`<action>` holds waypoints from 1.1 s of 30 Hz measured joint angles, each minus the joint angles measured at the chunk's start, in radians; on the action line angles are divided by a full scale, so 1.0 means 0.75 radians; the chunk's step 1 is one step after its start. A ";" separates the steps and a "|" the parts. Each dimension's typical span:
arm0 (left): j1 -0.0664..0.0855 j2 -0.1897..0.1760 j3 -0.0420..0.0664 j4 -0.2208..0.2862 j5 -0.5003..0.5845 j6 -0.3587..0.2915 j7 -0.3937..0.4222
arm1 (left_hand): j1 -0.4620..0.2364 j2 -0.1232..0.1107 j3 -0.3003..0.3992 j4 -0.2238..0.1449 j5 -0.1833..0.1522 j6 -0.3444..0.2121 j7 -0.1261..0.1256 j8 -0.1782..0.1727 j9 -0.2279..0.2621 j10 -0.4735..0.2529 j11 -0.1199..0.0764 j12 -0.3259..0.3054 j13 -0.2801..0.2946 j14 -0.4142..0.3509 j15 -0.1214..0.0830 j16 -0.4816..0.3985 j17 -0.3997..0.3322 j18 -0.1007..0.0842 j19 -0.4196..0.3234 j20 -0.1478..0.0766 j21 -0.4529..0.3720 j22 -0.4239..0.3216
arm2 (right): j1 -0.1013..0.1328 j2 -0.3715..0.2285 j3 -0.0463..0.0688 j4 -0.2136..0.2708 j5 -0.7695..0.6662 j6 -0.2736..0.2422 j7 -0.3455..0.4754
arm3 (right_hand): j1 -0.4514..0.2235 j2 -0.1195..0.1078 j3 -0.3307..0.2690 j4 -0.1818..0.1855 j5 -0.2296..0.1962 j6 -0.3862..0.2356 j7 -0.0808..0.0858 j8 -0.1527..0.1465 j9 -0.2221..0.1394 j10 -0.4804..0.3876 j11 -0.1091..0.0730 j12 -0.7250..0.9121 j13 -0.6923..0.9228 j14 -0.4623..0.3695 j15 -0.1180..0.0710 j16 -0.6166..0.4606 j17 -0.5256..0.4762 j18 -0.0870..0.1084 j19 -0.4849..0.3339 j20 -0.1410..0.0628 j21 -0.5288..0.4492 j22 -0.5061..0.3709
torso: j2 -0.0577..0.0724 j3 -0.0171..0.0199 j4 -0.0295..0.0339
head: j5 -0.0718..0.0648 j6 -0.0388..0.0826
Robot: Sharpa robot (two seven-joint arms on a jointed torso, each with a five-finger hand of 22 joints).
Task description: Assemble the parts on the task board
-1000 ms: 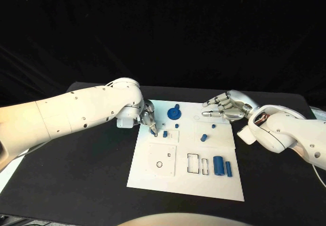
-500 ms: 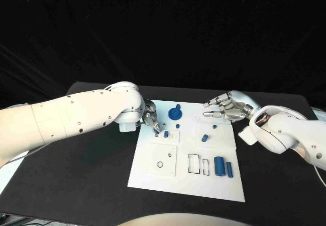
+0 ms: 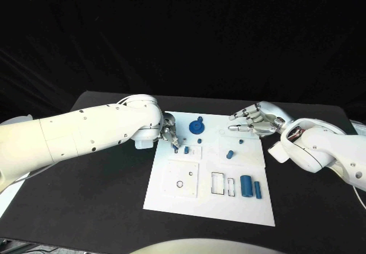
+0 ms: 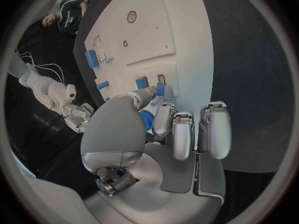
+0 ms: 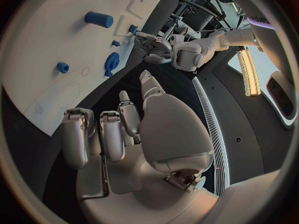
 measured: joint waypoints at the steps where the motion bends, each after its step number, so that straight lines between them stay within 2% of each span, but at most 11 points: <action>1: 0.000 0.001 0.000 -0.001 -0.003 0.003 0.000 | -0.005 -0.005 0.000 0.000 0.000 0.000 0.000 0.006 0.000 0.000 0.000 0.000 -0.001 0.000 0.000 0.000 0.000 0.000 0.000 0.000 0.000 0.000 | 0.000 0.000 0.000 0.000 0.000 0.000 0.000 | 0.000 0.000 0.000 0.000 0.000 0.000 0.000 0.000 0.000 0.000 0.000 0.000 0.000 0.000 0.000 0.000 0.000 0.000 0.000 0.000 0.000 0.000 | 0.000 0.0000 0.0000 | 0.000 0.000; 7: -0.001 0.004 0.002 -0.003 -0.015 0.027 0.001 | -0.010 -0.010 0.006 -0.006 0.000 0.000 0.000 0.020 0.000 0.000 0.000 -0.007 -0.008 0.000 0.000 0.000 0.000 0.000 0.000 0.000 0.000 0.000 | 0.000 0.000 0.000 0.000 0.000 0.000 0.000 | 0.000 0.000 0.000 0.000 0.000 0.000 0.000 0.000 0.000 0.000 0.000 0.000 0.000 0.000 0.000 0.000 0.001 0.000 0.000 0.000 0.000 0.000 | 0.000 0.0000 -0.0004 | 0.001 -0.002; 33: -0.001 0.006 0.003 -0.002 -0.026 0.093 0.004 | -0.009 -0.010 0.010 -0.009 0.004 -0.005 -0.005 0.025 0.000 -0.001 0.000 -0.018 -0.022 0.000 0.000 0.000 0.000 0.000 0.005 -0.005 0.006 0.000 | -0.001 0.002 0.000 -0.002 0.000 0.001 0.001 | 0.000 0.000 0.000 0.000 0.000 0.000 0.000 0.000 0.000 0.000 0.000 0.000 0.000 0.000 0.000 0.000 0.001 0.000 0.000 0.000 0.000 -0.001 | 0.000 0.0000 0.0004 | 0.001 -0.007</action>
